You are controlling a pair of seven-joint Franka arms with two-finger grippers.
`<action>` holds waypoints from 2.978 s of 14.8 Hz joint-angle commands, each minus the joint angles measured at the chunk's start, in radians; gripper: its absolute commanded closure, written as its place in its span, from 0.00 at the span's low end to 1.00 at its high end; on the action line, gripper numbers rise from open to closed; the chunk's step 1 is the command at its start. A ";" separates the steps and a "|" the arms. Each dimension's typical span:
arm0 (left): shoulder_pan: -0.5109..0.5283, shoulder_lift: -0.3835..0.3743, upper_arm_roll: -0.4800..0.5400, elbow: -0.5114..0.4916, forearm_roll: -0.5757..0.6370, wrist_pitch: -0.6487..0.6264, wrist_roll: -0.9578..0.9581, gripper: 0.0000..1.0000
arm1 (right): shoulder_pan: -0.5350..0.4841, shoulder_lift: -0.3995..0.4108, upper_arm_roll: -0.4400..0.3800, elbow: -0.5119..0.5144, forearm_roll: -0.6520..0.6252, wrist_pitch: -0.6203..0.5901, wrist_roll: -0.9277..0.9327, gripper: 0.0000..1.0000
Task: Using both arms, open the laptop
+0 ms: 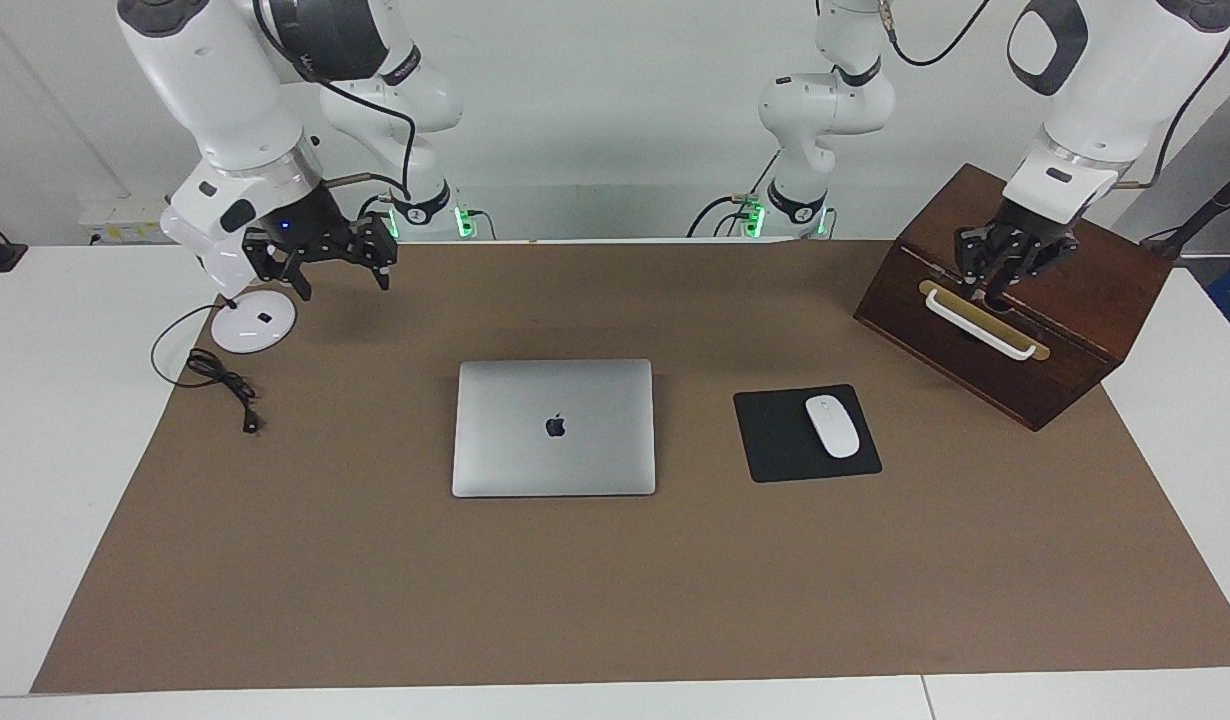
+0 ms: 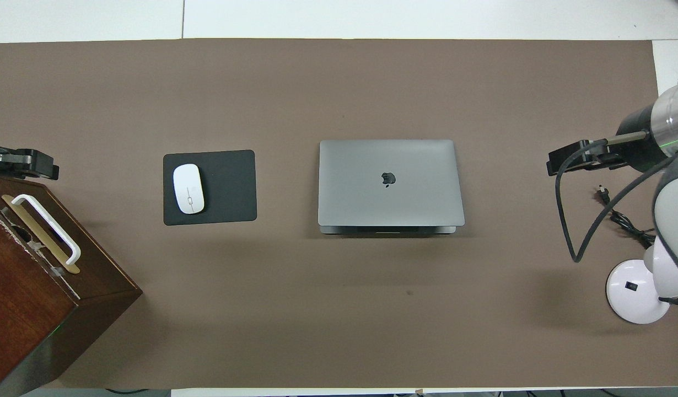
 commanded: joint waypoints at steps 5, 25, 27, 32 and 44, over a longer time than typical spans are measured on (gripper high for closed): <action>-0.009 -0.044 -0.006 -0.087 -0.014 0.158 0.001 1.00 | 0.060 -0.133 0.003 -0.251 0.047 0.137 -0.023 0.00; -0.328 -0.303 -0.013 -0.766 -0.110 0.935 -0.016 1.00 | 0.357 -0.213 0.006 -0.669 -0.275 0.516 -0.136 0.00; -0.378 -0.303 -0.013 -0.819 -0.111 1.007 -0.019 1.00 | 0.368 -0.213 0.006 -0.704 -0.283 0.565 -0.136 0.00; -0.486 -0.262 -0.013 -0.905 -0.111 1.182 -0.030 1.00 | 0.388 -0.207 0.006 -0.776 -0.311 0.661 -0.130 0.00; -0.678 -0.024 -0.012 -0.957 -0.111 1.556 -0.100 1.00 | 0.422 -0.155 0.008 -0.818 -0.386 0.755 -0.078 0.00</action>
